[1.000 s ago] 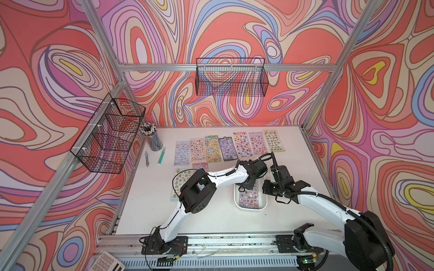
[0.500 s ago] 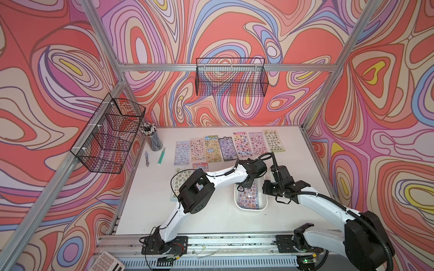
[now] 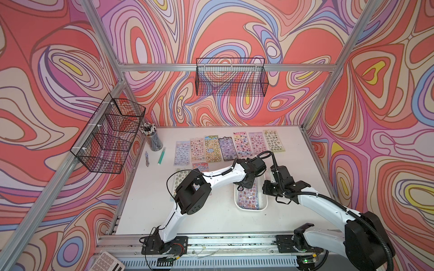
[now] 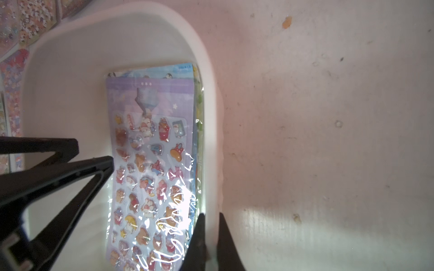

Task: Take the stickers out of the storage box
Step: Pick up the sticker from the storage box.

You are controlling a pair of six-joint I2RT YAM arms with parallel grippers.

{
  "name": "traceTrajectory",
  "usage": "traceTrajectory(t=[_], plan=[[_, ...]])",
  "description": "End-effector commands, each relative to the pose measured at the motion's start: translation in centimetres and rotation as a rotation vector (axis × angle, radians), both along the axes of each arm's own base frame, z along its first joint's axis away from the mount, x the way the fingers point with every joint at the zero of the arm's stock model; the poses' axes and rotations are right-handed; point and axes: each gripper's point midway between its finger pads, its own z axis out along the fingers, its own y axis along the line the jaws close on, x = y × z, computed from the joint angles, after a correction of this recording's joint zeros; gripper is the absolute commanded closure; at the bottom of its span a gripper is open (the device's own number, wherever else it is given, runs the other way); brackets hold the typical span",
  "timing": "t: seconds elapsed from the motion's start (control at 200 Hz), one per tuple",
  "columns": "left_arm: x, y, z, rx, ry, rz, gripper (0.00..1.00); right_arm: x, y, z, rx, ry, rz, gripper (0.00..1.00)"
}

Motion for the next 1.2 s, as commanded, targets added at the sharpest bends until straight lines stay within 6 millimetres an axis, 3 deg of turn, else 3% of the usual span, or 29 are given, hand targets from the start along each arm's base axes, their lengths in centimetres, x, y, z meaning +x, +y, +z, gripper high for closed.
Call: traceTrajectory(t=[0.0, 0.386, 0.631, 0.696, 0.741, 0.876, 1.011, 1.197], plan=[[0.1, 1.8, -2.3, 0.029, 0.056, 0.062, 0.51, -0.1, 0.0, 0.1, 0.005, -0.014, 0.008, 1.00], [0.2, 2.0, -5.9, 0.025, 0.135, 0.104, 0.50, -0.2, 0.2, 0.2, 0.017, -0.015, 0.020, 1.00], [0.6, 2.2, -6.9, 0.051, 0.129, 0.114, 0.48, -0.2, 0.4, 0.3, 0.028, -0.020, 0.025, 1.00], [0.6, 2.2, -7.0, 0.050, 0.128, 0.120, 0.43, -0.2, 0.5, 0.4, 0.030, -0.025, 0.026, 1.00], [0.6, 2.1, -6.9, 0.047, 0.121, 0.118, 0.33, -0.2, 0.4, 0.4, 0.030, -0.024, 0.026, 1.00], [0.6, 2.0, -6.6, 0.038, 0.107, 0.110, 0.27, -0.2, 0.5, 0.4, 0.032, -0.026, 0.028, 1.00], [0.6, 2.0, -6.7, 0.041, 0.106, 0.108, 0.32, -0.2, 0.5, 0.3, 0.033, -0.025, 0.031, 1.00], [0.5, 1.9, -7.1, 0.036, 0.117, 0.109, 0.48, -0.2, 0.6, 0.4, 0.035, -0.027, 0.031, 1.00]])
